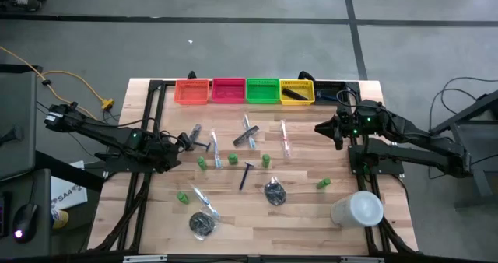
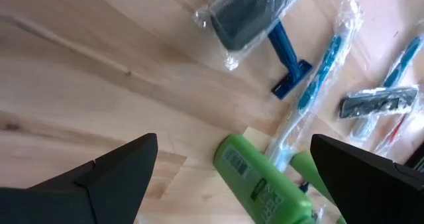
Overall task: Pick & Place Travel size toiletries
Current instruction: Put the black hair comb into the yellow bin
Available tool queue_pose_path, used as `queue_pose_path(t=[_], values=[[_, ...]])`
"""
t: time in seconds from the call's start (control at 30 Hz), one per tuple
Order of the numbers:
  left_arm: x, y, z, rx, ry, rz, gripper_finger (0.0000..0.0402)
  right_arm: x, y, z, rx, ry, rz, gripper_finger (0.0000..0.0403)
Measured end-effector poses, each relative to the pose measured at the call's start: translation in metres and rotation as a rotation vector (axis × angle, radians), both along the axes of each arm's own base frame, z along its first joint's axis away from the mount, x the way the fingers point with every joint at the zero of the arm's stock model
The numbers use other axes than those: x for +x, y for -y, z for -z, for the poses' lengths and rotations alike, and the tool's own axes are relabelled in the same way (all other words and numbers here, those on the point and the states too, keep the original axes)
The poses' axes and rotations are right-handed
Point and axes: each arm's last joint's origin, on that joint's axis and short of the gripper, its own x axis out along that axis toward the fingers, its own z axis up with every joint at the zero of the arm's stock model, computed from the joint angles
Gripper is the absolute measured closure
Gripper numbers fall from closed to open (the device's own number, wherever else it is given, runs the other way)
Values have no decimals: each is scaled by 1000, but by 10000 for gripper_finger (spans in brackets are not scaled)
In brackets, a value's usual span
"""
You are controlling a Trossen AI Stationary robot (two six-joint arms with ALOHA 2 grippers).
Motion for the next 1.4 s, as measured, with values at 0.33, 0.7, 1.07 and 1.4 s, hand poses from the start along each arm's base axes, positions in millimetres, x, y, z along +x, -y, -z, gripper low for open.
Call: queue_pose_path(t=[0.33, 0.7, 1.07, 1.4], values=[[1, 2, 0, -13, -13, 88, 5, 0, 0, 0, 0, 0, 0, 337], [2, 0, -1, 62, 14, 71, 28, 0, 0, 0, 0, 1, 0, 337], [-1, -4, 22, 95, 42, -82, 131, 0, 0, 0, 0, 1, 0, 337], [-8, -12, 36, 299, 46, -202, 137, 0, 0, 0, 0, 1, 0, 337]])
